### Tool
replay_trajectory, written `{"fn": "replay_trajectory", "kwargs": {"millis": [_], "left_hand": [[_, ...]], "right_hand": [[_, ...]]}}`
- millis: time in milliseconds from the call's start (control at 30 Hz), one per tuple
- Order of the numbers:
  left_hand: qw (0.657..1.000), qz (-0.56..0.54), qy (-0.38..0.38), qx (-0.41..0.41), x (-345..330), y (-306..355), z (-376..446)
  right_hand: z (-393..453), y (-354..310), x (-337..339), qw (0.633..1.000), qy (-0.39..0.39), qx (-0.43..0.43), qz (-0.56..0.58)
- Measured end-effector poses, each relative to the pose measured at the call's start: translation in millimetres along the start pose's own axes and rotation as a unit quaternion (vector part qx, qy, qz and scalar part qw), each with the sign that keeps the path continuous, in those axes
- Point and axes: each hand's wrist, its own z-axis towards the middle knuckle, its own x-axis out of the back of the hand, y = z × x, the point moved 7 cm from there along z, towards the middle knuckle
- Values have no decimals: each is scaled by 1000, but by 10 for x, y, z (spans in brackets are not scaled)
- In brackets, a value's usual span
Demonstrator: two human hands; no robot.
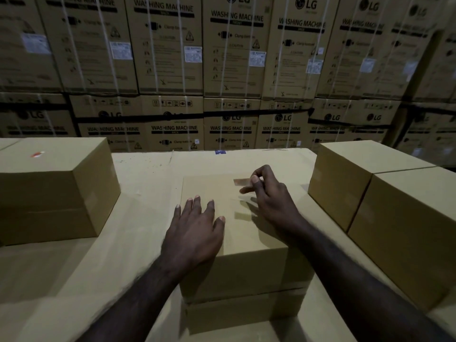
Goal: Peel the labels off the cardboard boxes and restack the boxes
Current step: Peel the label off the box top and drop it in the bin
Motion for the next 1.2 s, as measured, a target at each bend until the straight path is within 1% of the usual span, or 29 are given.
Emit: {"fn": "replay_trajectory", "kwargs": {"millis": [167,300,400,533,767,867,1067,1200], "left_hand": [[1000,6,0,4,-6,3,13],[1000,4,1,2,-5,-3,4],[1000,4,0,0,-1,4,6],[1000,0,-1,-2,-3,-2,15],[1000,-2,7,-5,-8,-4,14],[1000,-4,8,-6,-9,-5,9],[1000,-9,4,-6,0,-1,15],[1000,-11,1,-7,-10,-15,18]], "right_hand": [[-39,-60,-128,995,-102,10,6],[-117,-48,-162,983,-162,23,-82],[-180,-33,-88,979,-163,26,-118],[-139,63,-19,977,-156,7,-144],[-89,-43,-247,971,-198,25,-133],[-136,-58,-210,971,-203,31,-119],[-106,49,21,977,-164,13,-135],[-30,44,-40,980,-153,1,-127]]}}
